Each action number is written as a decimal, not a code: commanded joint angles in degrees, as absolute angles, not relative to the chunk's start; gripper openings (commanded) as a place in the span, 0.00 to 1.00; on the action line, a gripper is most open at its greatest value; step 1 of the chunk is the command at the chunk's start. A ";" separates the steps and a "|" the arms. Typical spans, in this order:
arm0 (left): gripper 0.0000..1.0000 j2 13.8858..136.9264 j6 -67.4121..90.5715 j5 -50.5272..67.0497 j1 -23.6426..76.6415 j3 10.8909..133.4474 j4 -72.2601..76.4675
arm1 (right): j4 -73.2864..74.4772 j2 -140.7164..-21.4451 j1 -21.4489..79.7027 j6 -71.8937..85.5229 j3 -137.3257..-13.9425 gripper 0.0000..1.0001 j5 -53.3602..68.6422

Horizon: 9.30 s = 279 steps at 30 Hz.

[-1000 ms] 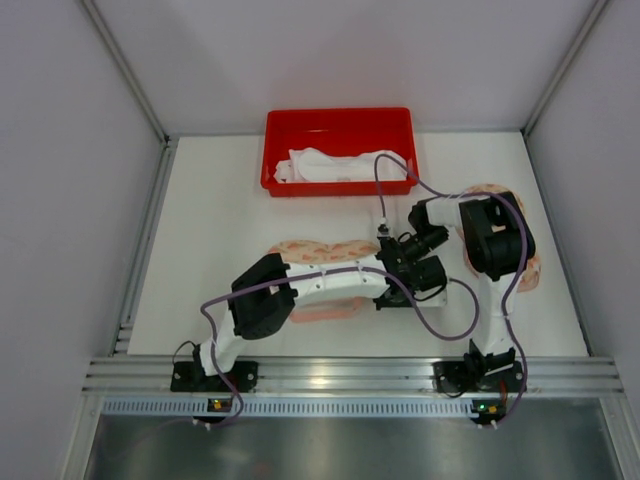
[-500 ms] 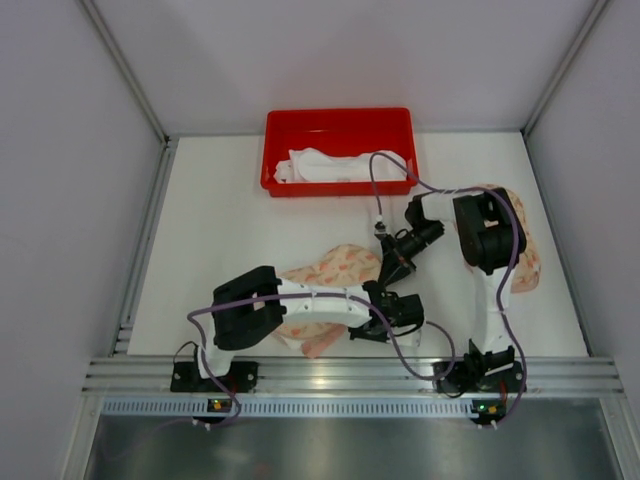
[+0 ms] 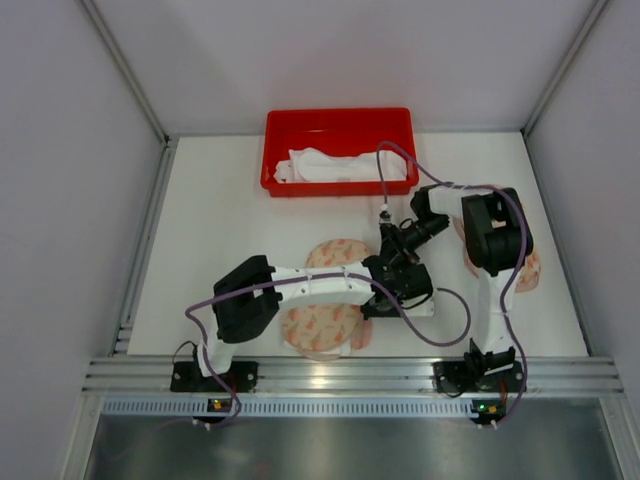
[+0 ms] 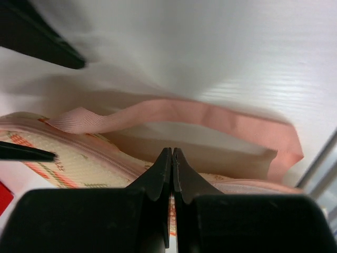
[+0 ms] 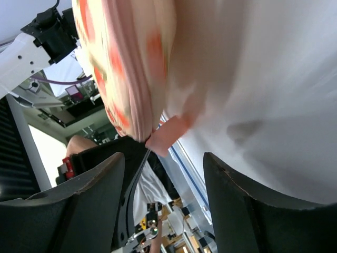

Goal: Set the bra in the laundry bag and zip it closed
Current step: Zip the laundry bag at the center of the board, then adjust the laundry bag at the center of the board, then zip the laundry bag at the center of the board.

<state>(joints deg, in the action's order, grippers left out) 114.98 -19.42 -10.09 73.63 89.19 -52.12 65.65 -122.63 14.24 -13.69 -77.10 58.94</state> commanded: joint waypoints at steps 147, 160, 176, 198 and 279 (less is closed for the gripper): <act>0.98 56.52 -10.72 -0.26 57.75 52.22 -35.27 | 19.08 -106.78 20.57 29.70 -55.63 0.00 67.85; 0.98 51.15 -33.21 -0.53 57.83 33.67 -7.40 | 21.62 -106.78 20.74 27.60 -56.78 0.00 70.66; 0.98 59.06 -39.81 -0.27 57.92 30.76 4.04 | 24.70 -108.72 20.92 25.49 -58.01 0.00 72.95; 0.97 57.75 -44.30 5.09 57.92 30.23 0.97 | 26.72 -109.69 20.92 24.34 -59.24 0.00 74.62; 0.48 82.50 -65.74 0.62 82.09 68.19 -51.21 | 31.02 -114.08 23.73 21.27 -61.52 0.00 76.73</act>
